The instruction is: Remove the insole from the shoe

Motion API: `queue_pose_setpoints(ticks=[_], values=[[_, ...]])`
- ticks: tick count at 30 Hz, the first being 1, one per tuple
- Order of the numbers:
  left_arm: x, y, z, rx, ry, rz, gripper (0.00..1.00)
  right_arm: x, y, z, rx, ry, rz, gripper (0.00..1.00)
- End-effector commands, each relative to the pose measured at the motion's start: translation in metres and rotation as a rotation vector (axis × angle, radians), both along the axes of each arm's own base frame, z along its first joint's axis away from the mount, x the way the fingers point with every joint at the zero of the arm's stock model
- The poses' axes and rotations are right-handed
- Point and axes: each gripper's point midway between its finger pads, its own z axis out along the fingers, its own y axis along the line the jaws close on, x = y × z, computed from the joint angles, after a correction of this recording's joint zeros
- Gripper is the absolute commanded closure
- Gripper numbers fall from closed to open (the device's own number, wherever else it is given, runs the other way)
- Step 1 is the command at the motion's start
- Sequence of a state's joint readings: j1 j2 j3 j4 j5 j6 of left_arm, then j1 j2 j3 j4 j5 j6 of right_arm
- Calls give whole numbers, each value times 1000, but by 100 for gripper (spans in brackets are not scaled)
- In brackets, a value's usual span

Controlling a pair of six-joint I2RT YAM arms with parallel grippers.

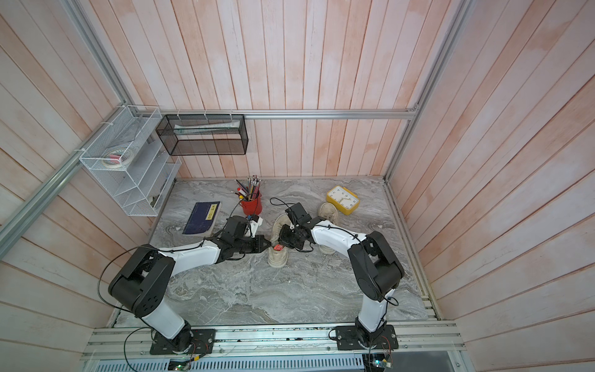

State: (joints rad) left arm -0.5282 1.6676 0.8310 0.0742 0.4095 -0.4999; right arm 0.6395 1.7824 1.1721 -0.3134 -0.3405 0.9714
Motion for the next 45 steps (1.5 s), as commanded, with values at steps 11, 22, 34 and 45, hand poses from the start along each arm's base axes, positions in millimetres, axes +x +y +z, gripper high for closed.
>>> queue_pose_setpoints(ticks=[11,22,34,45], values=[[40,45,22,326,-356,78,90,26,13,45,386,81,-151,100],[-23,45,70,99,-585,2,0,30,19,25,303,143,-142,100],[-36,10,40,114,-661,-139,0,26,25,24,308,178,-108,100],[-16,-2,12,178,-666,-154,7,28,37,29,336,191,-90,100]])
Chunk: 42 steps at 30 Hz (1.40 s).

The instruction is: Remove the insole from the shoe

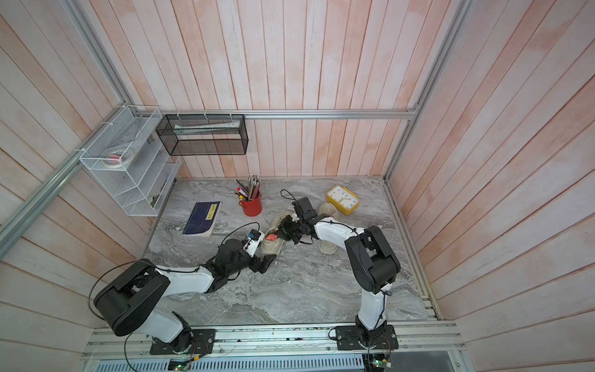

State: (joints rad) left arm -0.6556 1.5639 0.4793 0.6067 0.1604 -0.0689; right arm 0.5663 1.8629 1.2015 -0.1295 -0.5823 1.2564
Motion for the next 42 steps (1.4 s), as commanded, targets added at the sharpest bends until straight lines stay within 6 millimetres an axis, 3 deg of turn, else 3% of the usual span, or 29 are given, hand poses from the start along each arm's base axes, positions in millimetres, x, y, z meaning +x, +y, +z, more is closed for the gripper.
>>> queue_pose_setpoints(ticks=[1,7,16,24,28,31,37,42], values=[[14,-7,8,-2,-70,3,9,1,15,14,55,-10,42,100],[16,-7,-6,74,-112,-30,20,-2,16,17,62,6,58,100],[17,-3,-23,150,-119,-14,22,-6,21,26,64,34,157,100],[19,9,-40,229,-104,17,22,-7,-3,42,33,83,256,100],[20,9,-41,233,-102,16,22,-6,-15,39,31,116,284,100],[19,7,-40,233,-103,10,21,-3,-13,37,42,126,308,100],[13,4,-22,185,-137,-20,17,8,-5,25,54,132,301,100],[3,4,28,62,-184,-15,18,13,-1,16,51,130,269,100]])
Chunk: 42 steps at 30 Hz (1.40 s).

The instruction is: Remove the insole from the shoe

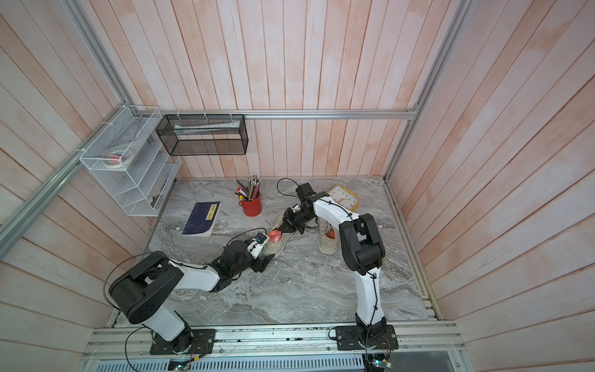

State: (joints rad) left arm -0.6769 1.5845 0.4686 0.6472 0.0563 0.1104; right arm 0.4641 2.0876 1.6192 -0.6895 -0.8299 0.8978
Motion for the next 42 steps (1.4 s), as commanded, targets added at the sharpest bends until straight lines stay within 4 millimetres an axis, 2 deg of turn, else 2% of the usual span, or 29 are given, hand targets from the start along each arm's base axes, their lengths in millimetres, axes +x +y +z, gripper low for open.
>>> queue_pose_setpoints(ticks=[1,5,9,12,16,22,35,38,42], values=[[-6,-2,43,-112,-29,-8,19,3,11,6,50,-18,6,100],[-9,5,73,-224,50,40,23,1,12,3,55,-20,-6,100],[0,13,81,-372,288,132,31,-1,11,2,57,-23,-12,100],[3,8,84,-430,400,146,33,-3,11,1,56,-21,-11,100],[7,-2,78,-457,517,136,36,-3,11,1,57,-23,-12,100],[8,-11,52,-422,647,116,42,-3,13,2,57,-32,-9,100],[31,-17,47,-409,648,145,53,-7,14,1,65,-29,-4,100],[35,-19,48,-408,648,142,59,-7,14,0,63,-27,-5,100],[36,-23,46,-416,664,136,76,-8,16,0,66,-29,-1,100]])
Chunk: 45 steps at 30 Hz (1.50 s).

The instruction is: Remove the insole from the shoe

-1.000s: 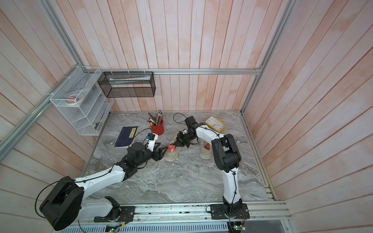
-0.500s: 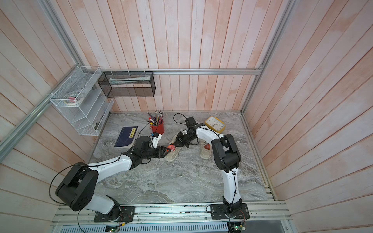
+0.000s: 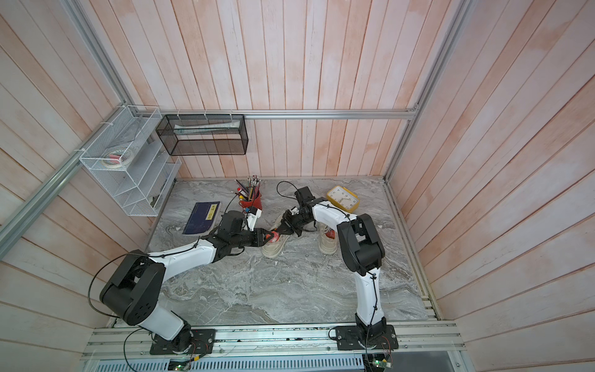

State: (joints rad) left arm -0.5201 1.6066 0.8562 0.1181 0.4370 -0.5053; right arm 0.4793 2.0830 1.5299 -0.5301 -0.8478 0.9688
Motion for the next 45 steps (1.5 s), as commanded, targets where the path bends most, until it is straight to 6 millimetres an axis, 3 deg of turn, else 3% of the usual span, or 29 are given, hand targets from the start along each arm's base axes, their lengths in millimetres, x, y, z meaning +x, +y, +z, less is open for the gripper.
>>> queue_pose_setpoints(ticks=[1,6,9,12,14,15,17,22,26,35,45], values=[[3,-5,0,-10,10,-14,80,-6,6,13,25,-26,21,100],[2,-4,-3,-6,28,-15,99,-5,4,16,10,-48,11,100],[2,-4,2,-17,31,-11,100,2,3,27,8,-105,-2,81],[2,-5,10,-46,44,10,100,18,3,57,11,-271,-30,70],[2,-5,13,-82,70,30,100,25,-4,75,-32,-377,-57,62],[1,-6,16,-105,83,36,100,27,-10,79,-67,-417,-71,52],[-1,-6,19,-137,104,45,100,26,-26,77,-158,-480,-106,48],[-5,-6,21,-197,160,66,100,9,-56,67,-283,-607,-242,50],[-5,-2,21,-244,205,101,100,-1,-44,49,-313,-591,-184,54],[-2,5,23,-273,233,134,100,12,-26,19,-393,-592,-104,66],[2,4,32,-306,237,144,100,15,-21,0,-438,-564,-29,66]])
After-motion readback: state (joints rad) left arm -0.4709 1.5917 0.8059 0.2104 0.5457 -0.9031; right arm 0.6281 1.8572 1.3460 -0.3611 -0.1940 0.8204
